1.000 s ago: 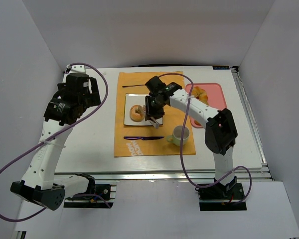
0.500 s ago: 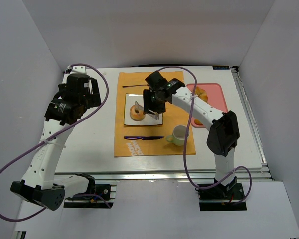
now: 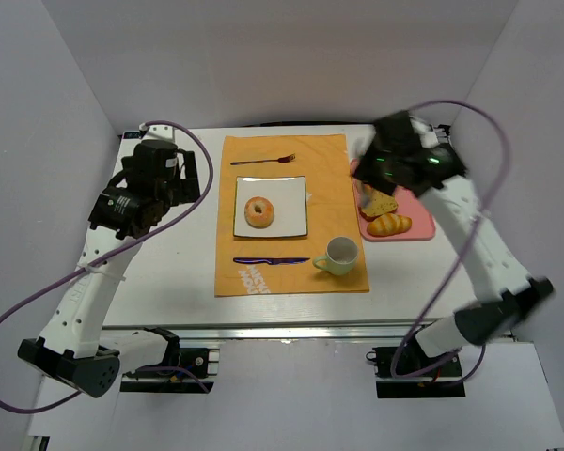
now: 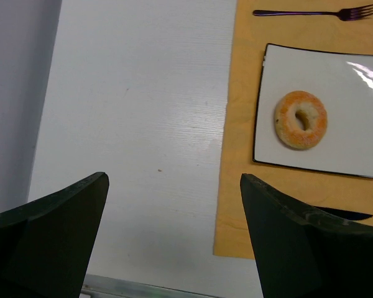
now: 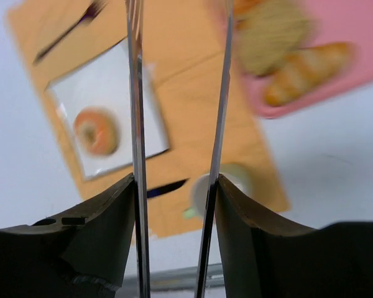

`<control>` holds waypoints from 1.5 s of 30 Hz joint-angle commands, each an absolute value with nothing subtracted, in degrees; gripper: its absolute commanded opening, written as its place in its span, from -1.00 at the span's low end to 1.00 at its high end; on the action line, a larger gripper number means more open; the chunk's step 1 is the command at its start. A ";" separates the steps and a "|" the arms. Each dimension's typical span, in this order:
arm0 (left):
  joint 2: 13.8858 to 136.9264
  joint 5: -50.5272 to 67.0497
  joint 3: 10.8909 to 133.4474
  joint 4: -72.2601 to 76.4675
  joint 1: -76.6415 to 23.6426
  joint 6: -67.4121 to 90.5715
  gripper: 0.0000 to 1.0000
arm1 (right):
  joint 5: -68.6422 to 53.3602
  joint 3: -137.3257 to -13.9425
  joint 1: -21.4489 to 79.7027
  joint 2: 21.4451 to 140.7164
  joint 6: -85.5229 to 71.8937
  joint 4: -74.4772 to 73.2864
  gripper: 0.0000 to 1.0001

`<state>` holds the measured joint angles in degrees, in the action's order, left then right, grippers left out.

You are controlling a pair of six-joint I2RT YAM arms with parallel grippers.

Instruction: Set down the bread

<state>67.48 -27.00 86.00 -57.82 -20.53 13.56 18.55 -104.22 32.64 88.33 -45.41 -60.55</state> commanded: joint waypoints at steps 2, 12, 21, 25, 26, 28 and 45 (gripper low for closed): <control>67.41 -25.14 87.80 -55.55 -24.34 13.89 0.96 | 25.40 -90.74 19.36 72.36 -50.01 -66.97 0.12; 69.08 -25.57 88.68 -55.28 -32.16 13.36 0.96 | 22.49 -52.67 4.14 53.26 -49.56 -58.36 0.15; 67.24 -26.80 87.54 -56.16 -33.40 12.57 0.96 | 20.49 -38.15 1.41 60.37 -46.85 -44.31 0.21; 66.62 -27.95 87.01 -56.95 -33.40 12.22 0.96 | 20.13 -36.91 1.23 65.29 -45.26 -40.78 0.27; 66.53 -28.04 86.92 -56.95 -33.40 12.22 0.96 | 20.21 -36.91 1.14 66.78 -45.00 -40.52 0.29; 66.53 -28.30 86.84 -57.04 -33.49 12.13 0.96 | 20.22 -37.00 1.14 67.67 -44.21 -38.85 0.35; 71.72 -30.59 92.02 -54.77 -33.49 13.97 0.96 | 11.70 -76.80 1.05 45.98 -40.87 -74.62 0.79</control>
<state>71.35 -29.32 90.06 -57.10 -33.23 12.78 16.23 -71.64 1.30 50.00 -42.83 -63.81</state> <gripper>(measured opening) 0.982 0.894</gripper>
